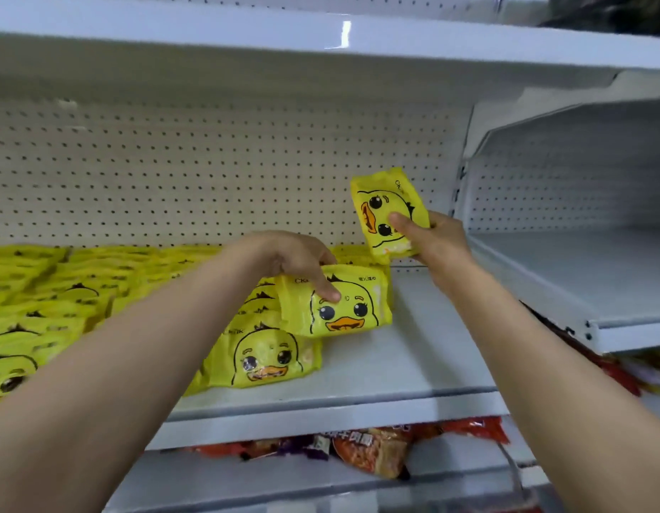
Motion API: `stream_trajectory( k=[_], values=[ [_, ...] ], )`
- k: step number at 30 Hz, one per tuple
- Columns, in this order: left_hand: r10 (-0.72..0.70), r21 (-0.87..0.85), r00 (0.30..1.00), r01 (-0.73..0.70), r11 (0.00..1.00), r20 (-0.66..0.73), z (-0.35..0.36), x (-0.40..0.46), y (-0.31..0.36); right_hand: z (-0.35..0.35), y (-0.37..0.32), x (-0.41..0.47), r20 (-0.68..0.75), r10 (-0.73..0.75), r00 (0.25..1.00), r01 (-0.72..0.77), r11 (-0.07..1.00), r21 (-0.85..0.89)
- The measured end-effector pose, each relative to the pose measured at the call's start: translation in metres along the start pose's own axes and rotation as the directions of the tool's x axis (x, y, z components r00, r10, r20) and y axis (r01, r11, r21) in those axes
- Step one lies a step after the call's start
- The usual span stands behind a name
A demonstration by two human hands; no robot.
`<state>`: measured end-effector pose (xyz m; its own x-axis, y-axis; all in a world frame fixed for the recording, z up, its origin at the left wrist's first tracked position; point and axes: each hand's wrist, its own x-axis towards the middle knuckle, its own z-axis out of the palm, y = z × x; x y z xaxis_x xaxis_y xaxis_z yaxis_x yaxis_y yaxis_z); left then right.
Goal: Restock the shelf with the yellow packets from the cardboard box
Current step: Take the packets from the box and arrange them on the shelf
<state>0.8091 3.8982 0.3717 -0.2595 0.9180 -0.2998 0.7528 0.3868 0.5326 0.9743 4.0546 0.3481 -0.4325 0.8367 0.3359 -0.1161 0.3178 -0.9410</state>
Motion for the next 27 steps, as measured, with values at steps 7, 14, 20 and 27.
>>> stream_trajectory(
  k=[7,14,20,27],
  values=[
    [0.051,0.253,0.996,-0.029,0.967,-0.079,0.023,0.075,0.025,-0.035,0.019,0.011,-0.036,0.018,0.999,-0.017,1.000,0.014],
    [0.087,0.348,0.983,-0.026,0.937,-0.162,0.036,0.104,0.008,-0.057,0.033,0.013,-0.030,0.070,0.997,-0.068,0.995,0.075],
    [0.122,0.279,0.951,-0.040,0.959,-0.283,0.042,0.112,-0.016,-0.065,0.038,0.013,-0.011,0.077,0.997,-0.076,0.994,0.075],
    [0.130,0.340,0.944,-0.019,0.940,-0.304,0.043,0.111,-0.020,-0.068,0.039,0.011,0.015,0.079,0.997,-0.080,0.995,0.051]
  ],
)
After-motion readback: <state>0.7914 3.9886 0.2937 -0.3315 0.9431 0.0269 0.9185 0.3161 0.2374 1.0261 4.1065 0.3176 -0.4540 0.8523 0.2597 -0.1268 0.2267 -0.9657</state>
